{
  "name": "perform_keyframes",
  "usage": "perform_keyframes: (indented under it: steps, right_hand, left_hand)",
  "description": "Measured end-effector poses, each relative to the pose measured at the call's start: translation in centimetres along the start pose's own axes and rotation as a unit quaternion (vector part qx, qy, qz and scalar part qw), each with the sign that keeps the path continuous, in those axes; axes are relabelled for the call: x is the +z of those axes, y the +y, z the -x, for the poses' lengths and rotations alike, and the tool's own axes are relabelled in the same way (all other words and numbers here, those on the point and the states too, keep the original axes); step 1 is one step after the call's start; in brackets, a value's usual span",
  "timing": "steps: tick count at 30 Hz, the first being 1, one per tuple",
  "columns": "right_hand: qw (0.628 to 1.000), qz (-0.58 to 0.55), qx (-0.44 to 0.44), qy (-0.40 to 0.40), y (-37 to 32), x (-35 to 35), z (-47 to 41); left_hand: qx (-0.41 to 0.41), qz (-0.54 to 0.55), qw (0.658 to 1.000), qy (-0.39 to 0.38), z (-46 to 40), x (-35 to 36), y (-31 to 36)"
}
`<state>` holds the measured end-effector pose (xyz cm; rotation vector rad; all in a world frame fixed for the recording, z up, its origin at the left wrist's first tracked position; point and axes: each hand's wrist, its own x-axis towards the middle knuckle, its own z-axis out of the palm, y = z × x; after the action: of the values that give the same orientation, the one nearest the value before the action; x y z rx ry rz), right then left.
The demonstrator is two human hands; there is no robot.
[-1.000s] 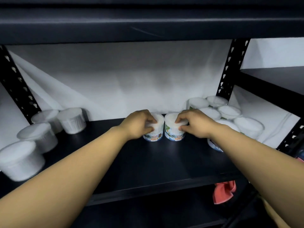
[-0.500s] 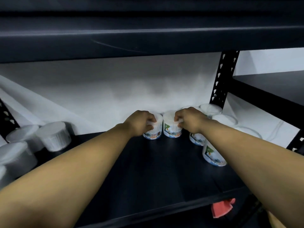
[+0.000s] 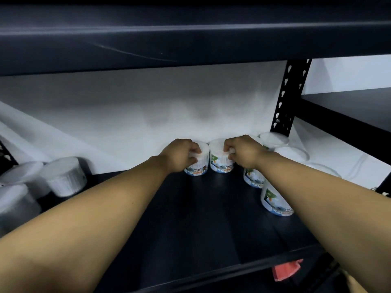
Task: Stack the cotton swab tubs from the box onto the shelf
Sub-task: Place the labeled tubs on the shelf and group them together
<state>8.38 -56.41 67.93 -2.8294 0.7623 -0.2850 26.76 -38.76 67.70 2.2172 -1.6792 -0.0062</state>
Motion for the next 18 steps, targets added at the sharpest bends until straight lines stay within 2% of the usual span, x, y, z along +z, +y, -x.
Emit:
perform_keyframes:
  steps: [18]
  right_hand:
    - [0.999,-0.014,0.03,0.016,-0.21,0.84,-0.4]
  left_hand:
    - [-0.017,-0.013,1.0,0.012,0.32,0.08,0.21]
